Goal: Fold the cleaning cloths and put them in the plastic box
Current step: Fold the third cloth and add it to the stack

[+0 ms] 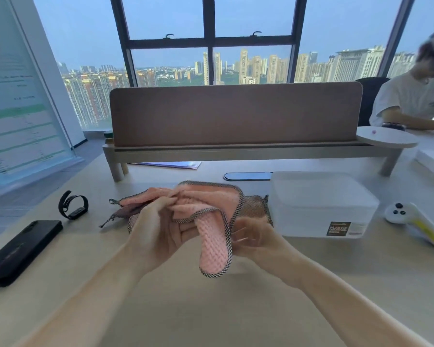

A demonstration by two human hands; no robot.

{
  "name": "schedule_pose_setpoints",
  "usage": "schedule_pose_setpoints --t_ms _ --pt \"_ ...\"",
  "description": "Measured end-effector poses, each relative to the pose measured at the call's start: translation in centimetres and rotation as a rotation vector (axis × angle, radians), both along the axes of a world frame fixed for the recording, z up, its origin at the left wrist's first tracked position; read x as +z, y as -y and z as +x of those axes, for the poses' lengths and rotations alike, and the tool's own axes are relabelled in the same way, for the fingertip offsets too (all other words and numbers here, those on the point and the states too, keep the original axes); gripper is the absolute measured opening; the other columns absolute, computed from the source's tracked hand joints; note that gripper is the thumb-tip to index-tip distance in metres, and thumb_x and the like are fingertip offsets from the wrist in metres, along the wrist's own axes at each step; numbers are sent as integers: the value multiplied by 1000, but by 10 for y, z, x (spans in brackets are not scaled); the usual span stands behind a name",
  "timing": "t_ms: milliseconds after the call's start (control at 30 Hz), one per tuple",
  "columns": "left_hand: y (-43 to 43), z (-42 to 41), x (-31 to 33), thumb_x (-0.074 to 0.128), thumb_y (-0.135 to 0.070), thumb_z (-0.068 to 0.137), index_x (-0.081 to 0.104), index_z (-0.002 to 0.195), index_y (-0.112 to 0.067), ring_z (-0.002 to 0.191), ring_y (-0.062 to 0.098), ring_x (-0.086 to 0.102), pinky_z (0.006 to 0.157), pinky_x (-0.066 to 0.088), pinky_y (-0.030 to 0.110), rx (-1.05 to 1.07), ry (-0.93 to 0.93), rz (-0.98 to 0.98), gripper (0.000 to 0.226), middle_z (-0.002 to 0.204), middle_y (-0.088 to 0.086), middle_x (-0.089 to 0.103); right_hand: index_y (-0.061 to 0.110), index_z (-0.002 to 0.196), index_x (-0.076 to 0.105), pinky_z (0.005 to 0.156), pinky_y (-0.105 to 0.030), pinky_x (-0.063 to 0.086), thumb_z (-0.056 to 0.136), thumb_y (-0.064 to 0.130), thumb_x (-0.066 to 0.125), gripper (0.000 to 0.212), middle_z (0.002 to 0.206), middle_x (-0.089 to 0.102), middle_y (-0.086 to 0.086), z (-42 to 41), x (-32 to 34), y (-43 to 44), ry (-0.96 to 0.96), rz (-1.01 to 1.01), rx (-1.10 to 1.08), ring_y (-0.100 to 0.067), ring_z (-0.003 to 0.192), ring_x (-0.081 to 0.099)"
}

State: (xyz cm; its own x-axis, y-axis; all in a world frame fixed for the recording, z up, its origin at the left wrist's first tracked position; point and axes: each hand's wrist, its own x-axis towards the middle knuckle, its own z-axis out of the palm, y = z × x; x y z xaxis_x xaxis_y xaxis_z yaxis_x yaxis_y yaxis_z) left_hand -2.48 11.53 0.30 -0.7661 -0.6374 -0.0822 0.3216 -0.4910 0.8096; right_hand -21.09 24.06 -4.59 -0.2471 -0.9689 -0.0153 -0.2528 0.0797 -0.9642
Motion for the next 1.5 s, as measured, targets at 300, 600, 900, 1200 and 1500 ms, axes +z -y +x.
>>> schedule_pose_setpoints --t_ms 300,600,900,1200,1500 --pt "15 36 -15 81 -43 66 72 106 -19 101 15 67 91 49 36 -65 542 -504 47 109 -1 71 21 82 61 55 -31 49 92 23 50 16 67 61 5 0 45 18 -446 -218 -14 -5 59 51" --pt "12 -4 39 78 -2 88 61 128 -21 99 23 66 86 53 42 -259 396 -1034 47 111 7 68 39 77 45 59 -34 47 100 22 51 29 67 64 8 7 114 22 -1059 -198 317 -11 61 59" --pt "9 -10 40 83 -15 83 59 65 -16 92 11 64 81 45 15 -104 536 -1490 31 103 -3 64 25 84 71 54 -19 40 79 43 80 21 69 66 0 -17 127 5 -968 -172 182 -9 58 50" --pt "-12 -19 20 63 -4 99 60 108 -3 88 21 71 66 60 39 -121 254 -972 10 118 12 70 30 84 73 56 -19 43 85 47 73 17 73 69 6 -11 141 -2 -990 -132 224 -9 65 57" --pt "-2 -23 14 76 -39 90 71 86 -20 83 7 60 80 45 31 -150 643 -1409 19 90 -4 67 28 94 72 68 -19 46 87 25 65 10 77 69 0 -25 139 -13 -1098 -22 156 -12 76 60"
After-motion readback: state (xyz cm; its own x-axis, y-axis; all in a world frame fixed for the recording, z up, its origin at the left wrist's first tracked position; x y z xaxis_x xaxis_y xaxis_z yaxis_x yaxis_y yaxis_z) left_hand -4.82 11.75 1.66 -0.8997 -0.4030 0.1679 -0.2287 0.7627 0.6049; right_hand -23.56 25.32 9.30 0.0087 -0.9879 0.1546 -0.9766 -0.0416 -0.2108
